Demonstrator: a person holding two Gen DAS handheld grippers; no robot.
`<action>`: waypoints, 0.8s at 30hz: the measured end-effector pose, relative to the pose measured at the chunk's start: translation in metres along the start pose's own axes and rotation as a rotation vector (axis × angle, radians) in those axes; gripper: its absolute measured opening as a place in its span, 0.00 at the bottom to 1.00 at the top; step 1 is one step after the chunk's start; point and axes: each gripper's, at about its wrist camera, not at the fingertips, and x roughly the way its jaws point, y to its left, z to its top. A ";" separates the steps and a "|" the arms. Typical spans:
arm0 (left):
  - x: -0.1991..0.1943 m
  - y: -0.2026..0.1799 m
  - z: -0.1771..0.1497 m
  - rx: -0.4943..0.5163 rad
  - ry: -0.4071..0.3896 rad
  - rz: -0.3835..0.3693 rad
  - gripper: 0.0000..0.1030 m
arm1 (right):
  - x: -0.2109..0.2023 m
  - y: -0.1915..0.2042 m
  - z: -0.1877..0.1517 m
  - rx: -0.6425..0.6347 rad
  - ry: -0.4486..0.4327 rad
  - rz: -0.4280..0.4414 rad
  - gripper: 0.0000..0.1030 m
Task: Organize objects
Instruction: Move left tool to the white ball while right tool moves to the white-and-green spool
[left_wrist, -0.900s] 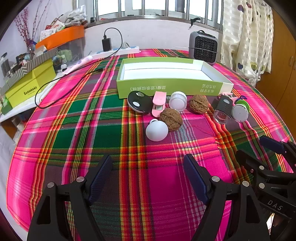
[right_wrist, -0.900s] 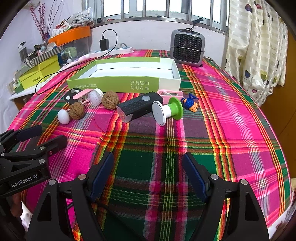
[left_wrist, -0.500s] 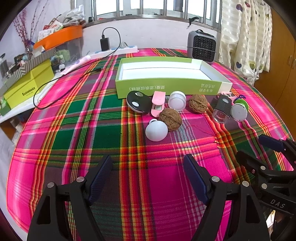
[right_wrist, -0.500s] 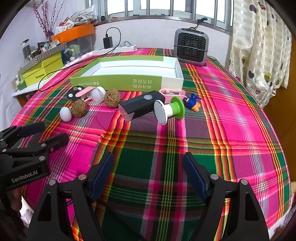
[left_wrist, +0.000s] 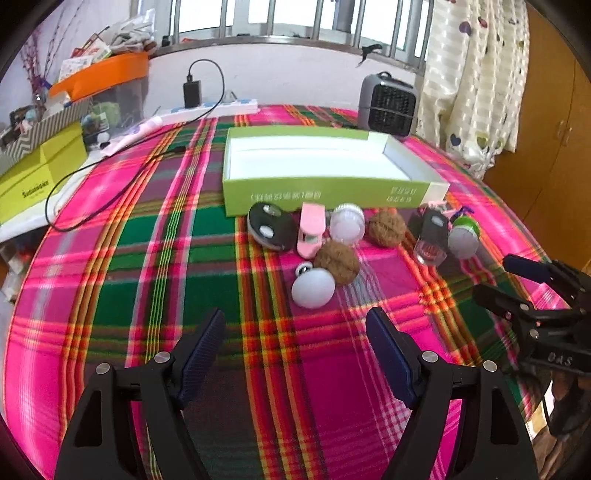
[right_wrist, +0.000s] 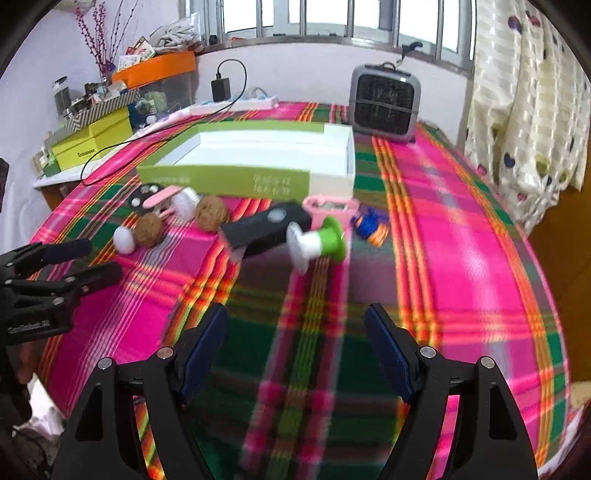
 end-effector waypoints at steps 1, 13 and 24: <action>0.000 0.000 0.002 -0.001 -0.005 -0.008 0.76 | 0.000 -0.002 0.003 0.000 -0.004 0.004 0.75; 0.014 -0.002 0.011 0.032 0.000 -0.001 0.65 | 0.019 -0.014 0.024 -0.013 0.009 0.043 0.62; 0.020 -0.002 0.014 0.028 0.014 -0.022 0.47 | 0.031 -0.016 0.032 -0.021 0.029 0.066 0.45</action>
